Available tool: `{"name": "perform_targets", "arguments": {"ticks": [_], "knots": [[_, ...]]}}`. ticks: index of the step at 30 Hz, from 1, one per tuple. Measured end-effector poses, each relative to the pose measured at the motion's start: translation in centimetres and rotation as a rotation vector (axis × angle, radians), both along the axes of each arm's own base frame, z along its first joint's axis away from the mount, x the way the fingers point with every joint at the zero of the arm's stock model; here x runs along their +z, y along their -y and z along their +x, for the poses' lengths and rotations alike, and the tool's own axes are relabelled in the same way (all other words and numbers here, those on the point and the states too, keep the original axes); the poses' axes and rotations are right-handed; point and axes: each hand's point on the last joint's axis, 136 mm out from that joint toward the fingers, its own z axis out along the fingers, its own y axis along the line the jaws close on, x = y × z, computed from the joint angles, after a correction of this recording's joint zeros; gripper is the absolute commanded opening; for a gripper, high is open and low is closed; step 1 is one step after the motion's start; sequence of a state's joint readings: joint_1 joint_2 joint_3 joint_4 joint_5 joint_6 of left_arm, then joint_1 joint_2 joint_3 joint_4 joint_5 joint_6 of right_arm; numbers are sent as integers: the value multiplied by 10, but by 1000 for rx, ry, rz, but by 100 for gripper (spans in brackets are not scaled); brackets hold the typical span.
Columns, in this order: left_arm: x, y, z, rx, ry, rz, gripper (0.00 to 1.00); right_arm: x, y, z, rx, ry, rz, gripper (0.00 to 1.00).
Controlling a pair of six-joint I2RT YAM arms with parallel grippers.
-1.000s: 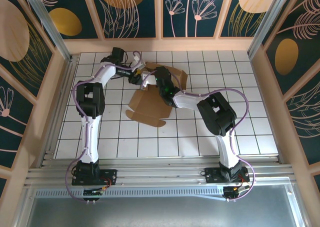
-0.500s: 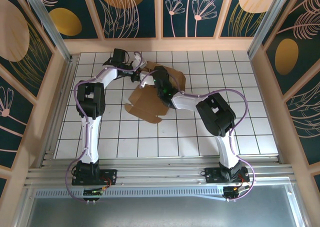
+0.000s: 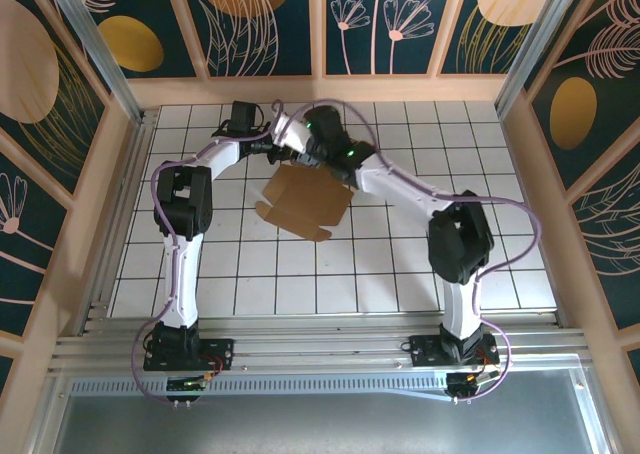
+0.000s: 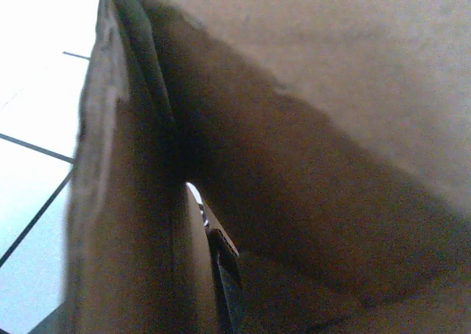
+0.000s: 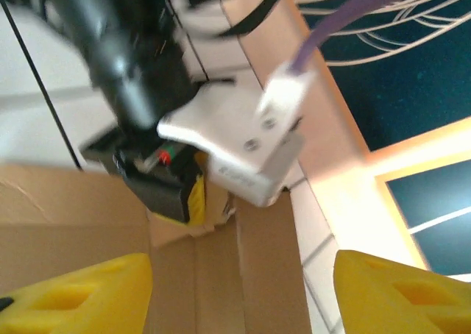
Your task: Fold the paper box
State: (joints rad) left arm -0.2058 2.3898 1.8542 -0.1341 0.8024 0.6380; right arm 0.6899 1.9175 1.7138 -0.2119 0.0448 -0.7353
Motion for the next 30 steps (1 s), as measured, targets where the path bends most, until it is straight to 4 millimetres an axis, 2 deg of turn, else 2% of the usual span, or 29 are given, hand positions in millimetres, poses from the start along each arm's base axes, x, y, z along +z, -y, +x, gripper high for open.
{"name": "perform_targets", "arguments": {"ticks": [3,5,7,8,10,12,14,16,18,20,23,30], "knots": [[0,0,0,0,7,-2,28,59,27,24,0,-115,256,85],[0,0,1,0,11,-4,28,101,61,56,-24,-161,419,87],[0,0,1,1,12,-6,28,122,95,86,-60,-200,528,86],[0,0,1,1,13,-6,28,124,109,100,-81,-230,573,86],[0,1,1,0,13,-7,28,108,124,120,-115,-318,627,85],[0,1,1,1,12,-9,28,74,125,130,-139,-433,644,85],[0,1,1,2,12,-9,28,25,115,126,-163,-590,634,84],[0,1,1,2,13,-9,29,-16,104,114,-176,-731,617,84],[0,0,1,4,14,-8,29,-45,92,97,-168,-849,602,84],[0,0,2,6,14,-9,29,-59,80,81,-141,-935,597,84],[1,1,2,8,15,-10,29,-62,68,70,-108,-972,591,83],[-1,4,5,32,35,-15,35,-65,62,68,-116,-997,599,62]]}}
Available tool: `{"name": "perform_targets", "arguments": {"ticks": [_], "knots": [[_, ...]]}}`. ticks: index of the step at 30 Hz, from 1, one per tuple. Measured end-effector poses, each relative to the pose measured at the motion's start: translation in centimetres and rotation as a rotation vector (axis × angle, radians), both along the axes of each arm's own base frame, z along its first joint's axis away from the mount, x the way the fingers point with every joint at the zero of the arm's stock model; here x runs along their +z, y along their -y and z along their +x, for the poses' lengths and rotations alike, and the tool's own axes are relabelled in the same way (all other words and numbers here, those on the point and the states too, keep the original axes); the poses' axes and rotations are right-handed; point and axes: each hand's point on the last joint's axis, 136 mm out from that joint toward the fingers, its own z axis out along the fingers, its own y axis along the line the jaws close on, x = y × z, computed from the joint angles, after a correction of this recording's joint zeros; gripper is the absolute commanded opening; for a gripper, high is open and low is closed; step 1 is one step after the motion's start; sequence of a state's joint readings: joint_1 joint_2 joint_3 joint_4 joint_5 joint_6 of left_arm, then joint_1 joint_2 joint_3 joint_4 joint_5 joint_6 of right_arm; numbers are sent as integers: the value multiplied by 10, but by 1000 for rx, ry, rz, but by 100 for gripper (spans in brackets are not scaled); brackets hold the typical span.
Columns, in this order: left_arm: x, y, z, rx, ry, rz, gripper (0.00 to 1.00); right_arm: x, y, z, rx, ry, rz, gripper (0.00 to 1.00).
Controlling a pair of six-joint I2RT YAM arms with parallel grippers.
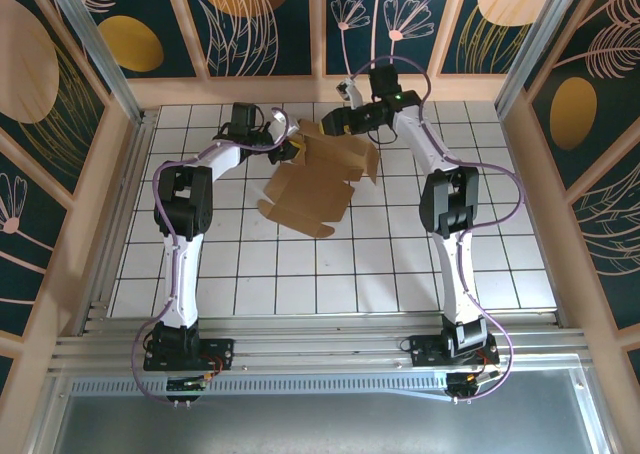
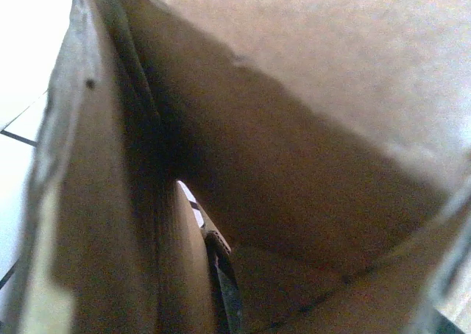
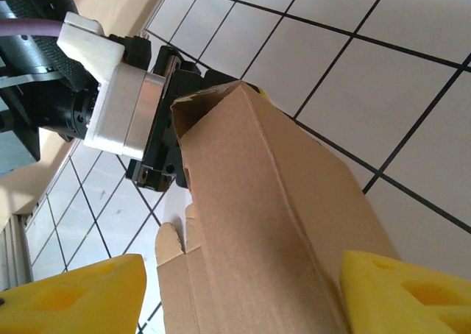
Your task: Fold the paper box
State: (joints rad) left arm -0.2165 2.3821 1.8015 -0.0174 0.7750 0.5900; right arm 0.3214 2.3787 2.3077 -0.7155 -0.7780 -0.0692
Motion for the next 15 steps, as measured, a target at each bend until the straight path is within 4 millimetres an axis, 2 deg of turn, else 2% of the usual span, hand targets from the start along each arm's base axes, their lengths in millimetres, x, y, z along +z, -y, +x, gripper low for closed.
{"name": "perform_targets", "arguments": {"ticks": [4,9,15], "knots": [[1,5,0,11,16,8,35,-12,4,4,-32,-24,-20,55],[1,7,2,23,25,19,35,-33,10,6,-65,-53,-66,55],[1,7,3,42,23,22,35,-35,10,9,-73,-44,-65,52]]}}
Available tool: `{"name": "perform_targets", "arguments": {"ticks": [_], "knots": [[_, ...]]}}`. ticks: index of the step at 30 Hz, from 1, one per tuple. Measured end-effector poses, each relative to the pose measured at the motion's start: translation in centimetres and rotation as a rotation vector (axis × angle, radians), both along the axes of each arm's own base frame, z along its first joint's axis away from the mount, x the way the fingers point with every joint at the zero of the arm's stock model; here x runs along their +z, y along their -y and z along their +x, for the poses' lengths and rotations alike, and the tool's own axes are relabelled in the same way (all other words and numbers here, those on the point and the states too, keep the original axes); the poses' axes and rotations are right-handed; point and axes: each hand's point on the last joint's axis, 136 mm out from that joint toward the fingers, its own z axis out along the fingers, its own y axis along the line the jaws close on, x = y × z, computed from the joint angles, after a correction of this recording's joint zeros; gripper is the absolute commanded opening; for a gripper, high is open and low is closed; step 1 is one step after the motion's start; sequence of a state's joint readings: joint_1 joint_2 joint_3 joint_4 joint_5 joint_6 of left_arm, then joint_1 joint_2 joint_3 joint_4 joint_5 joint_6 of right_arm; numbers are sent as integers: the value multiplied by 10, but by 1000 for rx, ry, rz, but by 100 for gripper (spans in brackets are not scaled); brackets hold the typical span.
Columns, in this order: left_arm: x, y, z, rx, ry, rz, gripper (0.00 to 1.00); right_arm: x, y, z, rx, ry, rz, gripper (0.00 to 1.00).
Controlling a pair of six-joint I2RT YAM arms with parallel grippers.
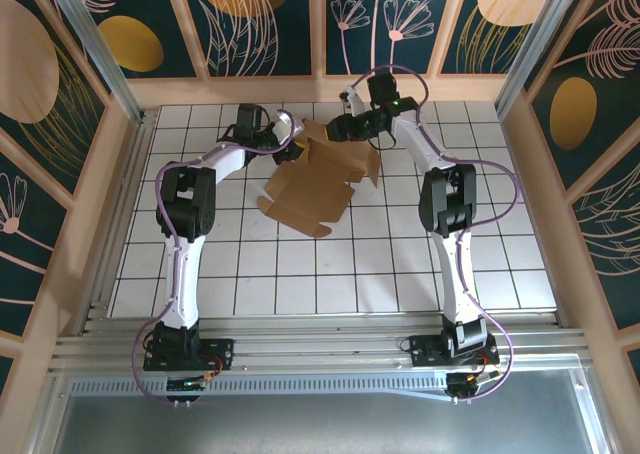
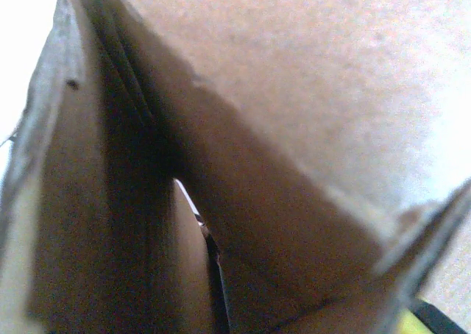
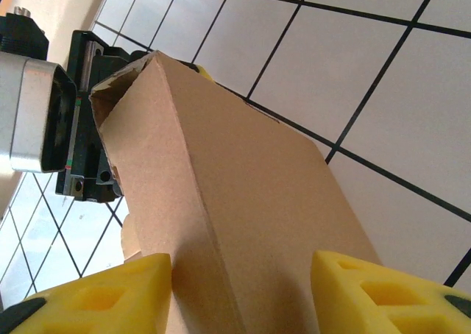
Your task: Fold the paper box
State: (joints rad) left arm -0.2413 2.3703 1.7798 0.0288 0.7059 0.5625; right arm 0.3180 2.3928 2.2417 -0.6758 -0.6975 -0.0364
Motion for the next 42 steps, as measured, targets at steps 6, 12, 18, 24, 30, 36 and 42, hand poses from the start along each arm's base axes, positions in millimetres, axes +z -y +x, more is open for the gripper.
{"name": "perform_targets", "arguments": {"ticks": [6,12,18,24,30,36,42], "knots": [[0,0,1,31,-2,-6,35,3,1,2,-22,-37,39,69],[1,3,3,45,3,-5,34,1,16,5,-52,-140,123,69],[8,6,10,95,1,-57,42,5,13,2,-53,-185,163,56],[3,13,6,123,-38,-89,37,5,-1,-4,-47,-205,168,50],[4,20,5,132,-43,-88,23,5,-7,-7,-39,-211,167,53],[10,18,12,160,-33,-76,8,4,-7,-7,-45,-218,169,55],[7,18,16,200,-59,-92,1,3,-6,-6,-51,-219,168,55]]}}
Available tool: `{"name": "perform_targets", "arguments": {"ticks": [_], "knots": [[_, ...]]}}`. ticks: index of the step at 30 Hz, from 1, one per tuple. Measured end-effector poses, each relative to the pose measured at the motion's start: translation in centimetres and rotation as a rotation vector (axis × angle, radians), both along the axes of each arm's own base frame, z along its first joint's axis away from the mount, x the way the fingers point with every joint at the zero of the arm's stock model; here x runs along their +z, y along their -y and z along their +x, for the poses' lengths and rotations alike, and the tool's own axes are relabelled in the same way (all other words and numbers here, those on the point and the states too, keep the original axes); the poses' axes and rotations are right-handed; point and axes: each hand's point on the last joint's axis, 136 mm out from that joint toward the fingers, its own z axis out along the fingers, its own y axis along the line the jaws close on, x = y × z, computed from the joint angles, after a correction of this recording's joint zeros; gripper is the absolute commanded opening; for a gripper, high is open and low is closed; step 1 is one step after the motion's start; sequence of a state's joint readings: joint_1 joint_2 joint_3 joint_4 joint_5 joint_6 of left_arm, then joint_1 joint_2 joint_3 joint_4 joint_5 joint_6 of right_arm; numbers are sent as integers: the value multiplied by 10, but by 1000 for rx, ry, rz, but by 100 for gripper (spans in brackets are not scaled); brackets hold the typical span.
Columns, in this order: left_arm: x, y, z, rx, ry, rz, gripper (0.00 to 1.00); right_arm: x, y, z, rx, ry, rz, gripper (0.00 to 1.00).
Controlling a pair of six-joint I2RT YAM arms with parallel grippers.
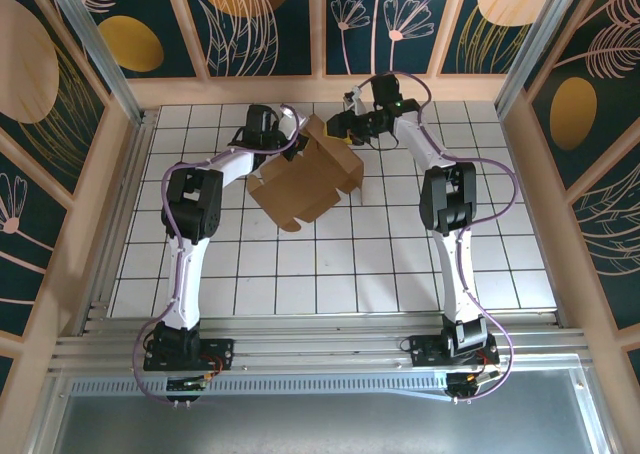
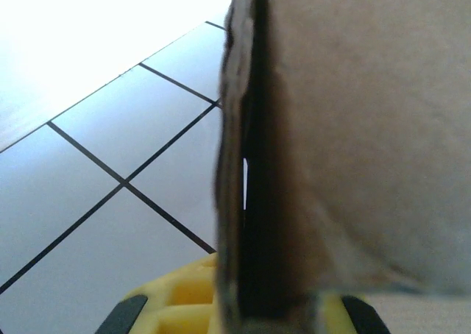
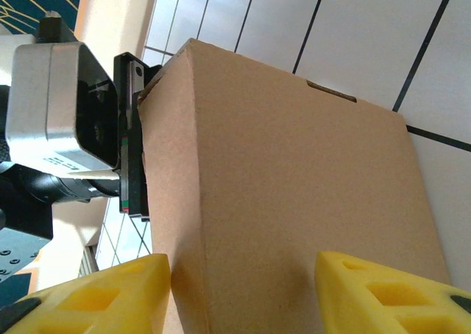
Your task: Fold the paper box
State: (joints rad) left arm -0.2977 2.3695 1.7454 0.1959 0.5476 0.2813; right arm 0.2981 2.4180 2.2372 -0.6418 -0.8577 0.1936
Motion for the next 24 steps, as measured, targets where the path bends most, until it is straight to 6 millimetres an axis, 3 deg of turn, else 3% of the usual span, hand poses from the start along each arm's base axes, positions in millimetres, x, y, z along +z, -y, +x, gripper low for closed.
{"name": "perform_targets", "arguments": {"ticks": [7,12,17,21,22,24], "knots": [[-3,5,3,17,0,11,3,-7,1,1,-15,-24,14,50],[-3,13,13,25,7,24,13,-6,3,7,-34,-18,26,50],[-3,16,16,23,16,26,1,-7,5,9,-47,-33,41,49],[-3,17,18,22,20,27,1,-8,5,11,-52,-39,56,49],[-3,17,18,22,21,26,2,-8,4,11,-52,-39,60,49],[-3,17,18,22,21,27,14,-8,4,11,-54,-39,61,49]]}}
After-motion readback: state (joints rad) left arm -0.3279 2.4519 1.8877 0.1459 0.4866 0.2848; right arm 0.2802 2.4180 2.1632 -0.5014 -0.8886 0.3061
